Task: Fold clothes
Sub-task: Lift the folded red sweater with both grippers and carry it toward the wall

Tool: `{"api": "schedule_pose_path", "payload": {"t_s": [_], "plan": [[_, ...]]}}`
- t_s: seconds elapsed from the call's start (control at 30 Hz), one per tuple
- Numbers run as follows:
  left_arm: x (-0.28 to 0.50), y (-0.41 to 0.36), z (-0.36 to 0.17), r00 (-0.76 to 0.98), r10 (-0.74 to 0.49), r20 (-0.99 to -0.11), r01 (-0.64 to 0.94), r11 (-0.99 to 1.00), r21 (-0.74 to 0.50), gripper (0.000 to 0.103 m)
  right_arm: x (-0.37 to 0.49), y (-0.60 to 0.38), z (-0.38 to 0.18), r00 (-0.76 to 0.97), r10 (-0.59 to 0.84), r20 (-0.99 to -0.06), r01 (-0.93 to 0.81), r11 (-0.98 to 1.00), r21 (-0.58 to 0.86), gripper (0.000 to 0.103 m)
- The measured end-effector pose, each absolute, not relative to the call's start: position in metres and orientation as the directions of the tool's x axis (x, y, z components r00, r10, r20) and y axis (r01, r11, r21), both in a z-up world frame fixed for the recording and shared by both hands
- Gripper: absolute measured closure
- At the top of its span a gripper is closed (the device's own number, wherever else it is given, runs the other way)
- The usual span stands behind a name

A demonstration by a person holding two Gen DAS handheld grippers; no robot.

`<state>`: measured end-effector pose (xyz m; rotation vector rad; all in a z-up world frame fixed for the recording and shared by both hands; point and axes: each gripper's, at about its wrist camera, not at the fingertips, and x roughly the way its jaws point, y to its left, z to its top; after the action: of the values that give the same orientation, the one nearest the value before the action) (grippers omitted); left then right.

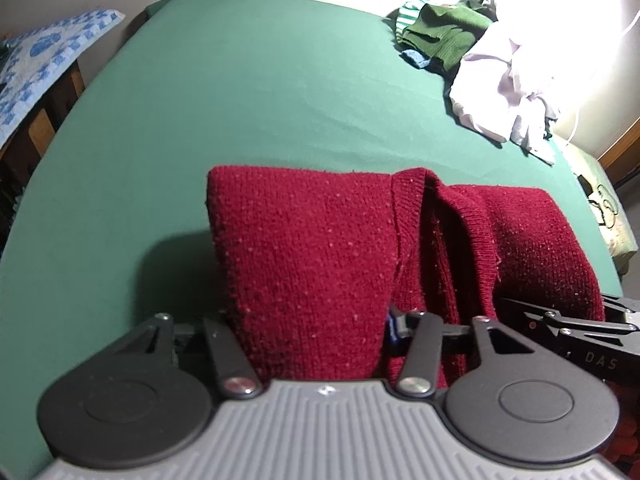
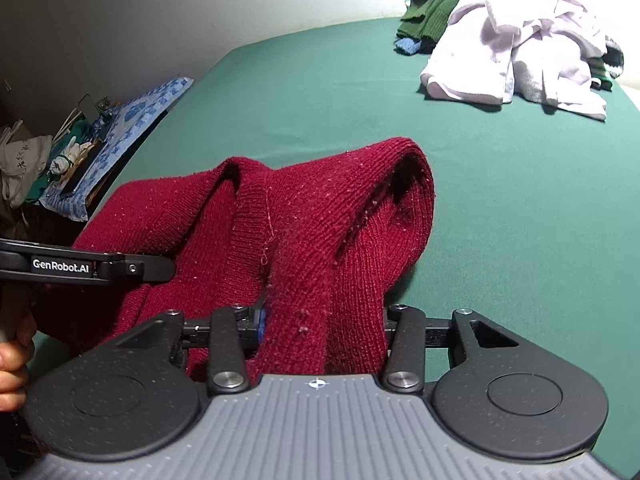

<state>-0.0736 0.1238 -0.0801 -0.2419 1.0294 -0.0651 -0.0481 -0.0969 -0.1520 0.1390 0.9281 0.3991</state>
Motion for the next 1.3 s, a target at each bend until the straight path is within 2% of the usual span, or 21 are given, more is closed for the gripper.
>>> {"api": "schedule_pose_path", "payload": {"t_s": [0.5,0.8,0.93,1.3], "plan": [[-0.032,0.14,-0.014,0.572,-0.152,-0.806,0.073,0.988,-0.135,0.055,-0.01,-0.075,-0.113,0.585,0.412,-0.699,-0.257,0.911,0.323,0.059],[0.042,0.173,0.03,0.524,-0.085,-0.848,0.112,0.993,-0.03,0.055,0.071,-0.039,-0.094,0.474,0.478,-0.74,-0.21,0.877,0.432,0.059],[0.078,0.187,0.054,0.526,-0.048,-0.849,0.121,0.992,0.019,0.055,0.106,-0.012,-0.072,0.472,0.474,-0.743,-0.256,0.881,0.399,0.059],[0.18,0.223,0.071,0.592,0.03,-0.806,0.079,0.992,0.095,0.054,0.194,0.05,-0.039,0.557,0.36,-0.748,-0.275,0.93,0.243,0.059]]}}
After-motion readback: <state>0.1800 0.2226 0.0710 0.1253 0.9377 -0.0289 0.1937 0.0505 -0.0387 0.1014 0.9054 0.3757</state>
